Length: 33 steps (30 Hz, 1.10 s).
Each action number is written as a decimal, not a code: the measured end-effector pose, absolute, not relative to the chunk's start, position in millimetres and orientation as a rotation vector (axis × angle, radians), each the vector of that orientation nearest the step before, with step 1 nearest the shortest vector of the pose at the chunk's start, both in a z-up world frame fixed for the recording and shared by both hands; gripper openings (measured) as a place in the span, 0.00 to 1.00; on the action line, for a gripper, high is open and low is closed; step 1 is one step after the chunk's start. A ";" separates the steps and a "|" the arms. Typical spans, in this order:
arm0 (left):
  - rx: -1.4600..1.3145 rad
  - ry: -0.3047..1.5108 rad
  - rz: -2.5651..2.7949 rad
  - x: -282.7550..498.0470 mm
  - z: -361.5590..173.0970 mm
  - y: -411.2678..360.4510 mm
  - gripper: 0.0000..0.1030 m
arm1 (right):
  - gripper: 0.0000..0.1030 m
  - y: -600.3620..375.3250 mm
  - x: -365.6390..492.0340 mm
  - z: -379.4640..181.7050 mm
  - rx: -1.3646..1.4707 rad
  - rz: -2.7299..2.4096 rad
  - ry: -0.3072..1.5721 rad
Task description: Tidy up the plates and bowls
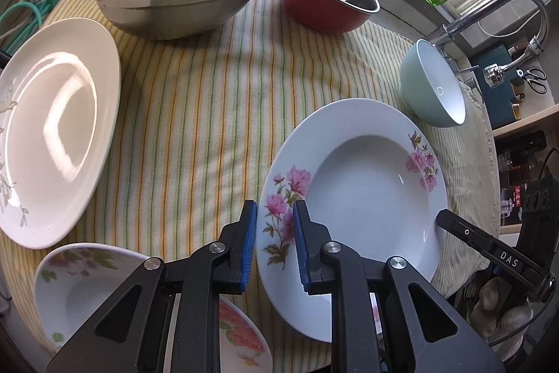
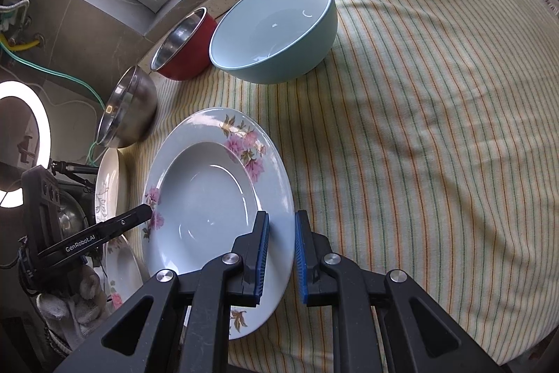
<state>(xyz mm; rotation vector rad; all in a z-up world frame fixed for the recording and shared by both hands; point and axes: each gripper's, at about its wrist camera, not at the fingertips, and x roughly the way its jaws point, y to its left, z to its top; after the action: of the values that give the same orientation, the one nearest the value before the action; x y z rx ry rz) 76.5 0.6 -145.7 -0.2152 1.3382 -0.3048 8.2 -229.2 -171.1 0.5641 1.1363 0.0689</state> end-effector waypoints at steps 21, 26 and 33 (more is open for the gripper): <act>-0.189 1.353 -0.327 54.6 -145.9 -12.4 0.18 | 0.13 -237.9 -17.9 -175.3 0.557 0.057 1.147; -0.183 1.353 -0.333 52.0 -146.0 -14.1 0.18 | 0.14 -237.5 -22.0 -176.5 0.558 0.053 1.152; -0.175 1.352 -0.340 50.7 -145.6 -16.8 0.18 | 0.14 -238.6 -29.1 -179.1 0.560 0.049 1.159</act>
<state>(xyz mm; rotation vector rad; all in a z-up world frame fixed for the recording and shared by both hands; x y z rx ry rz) 50.7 -16.8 -145.6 -0.1747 1.3516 -0.3400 -29.1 -238.6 -179.1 0.5603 1.1587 0.0495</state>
